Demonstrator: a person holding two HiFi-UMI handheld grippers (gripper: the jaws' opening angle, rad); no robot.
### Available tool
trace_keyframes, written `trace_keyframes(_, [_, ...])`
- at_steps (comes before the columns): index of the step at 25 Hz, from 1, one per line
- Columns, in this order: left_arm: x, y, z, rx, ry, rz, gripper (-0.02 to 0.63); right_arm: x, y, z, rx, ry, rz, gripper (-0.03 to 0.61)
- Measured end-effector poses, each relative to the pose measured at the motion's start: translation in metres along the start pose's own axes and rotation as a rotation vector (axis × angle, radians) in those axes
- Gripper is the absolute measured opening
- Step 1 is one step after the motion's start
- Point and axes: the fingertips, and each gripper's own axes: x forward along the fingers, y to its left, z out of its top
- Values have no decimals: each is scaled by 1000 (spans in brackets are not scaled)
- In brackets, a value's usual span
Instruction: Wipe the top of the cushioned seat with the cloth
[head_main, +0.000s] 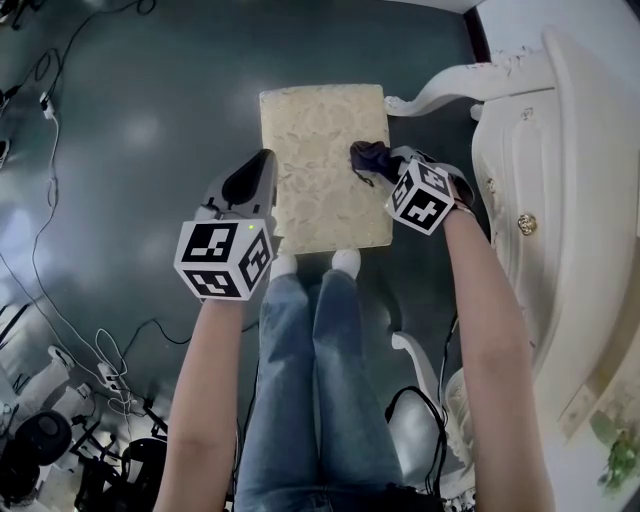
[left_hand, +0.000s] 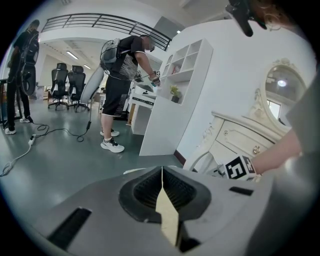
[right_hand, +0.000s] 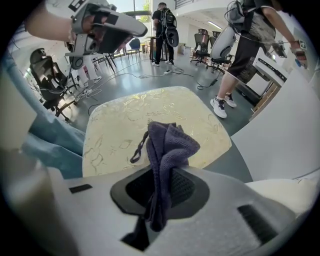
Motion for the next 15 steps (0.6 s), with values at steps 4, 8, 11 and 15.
trace_keyframes(4, [-4, -1, -2, 1, 0, 1, 5, -2, 12, -2, -1, -3, 5, 37])
trace_keyframes(8, [-9, -4, -5, -4, -1, 2, 5, -4, 27, -7, 2, -10, 23, 37])
trace_keyframes(11, [-10, -7, -6, -5, -1, 0, 5, -7, 37, -10, 2, -14, 30, 37])
trace_keyframes(15, [-12, -11, -9, -5, 2, -2, 5, -8, 51, -14, 19, -23, 29, 37])
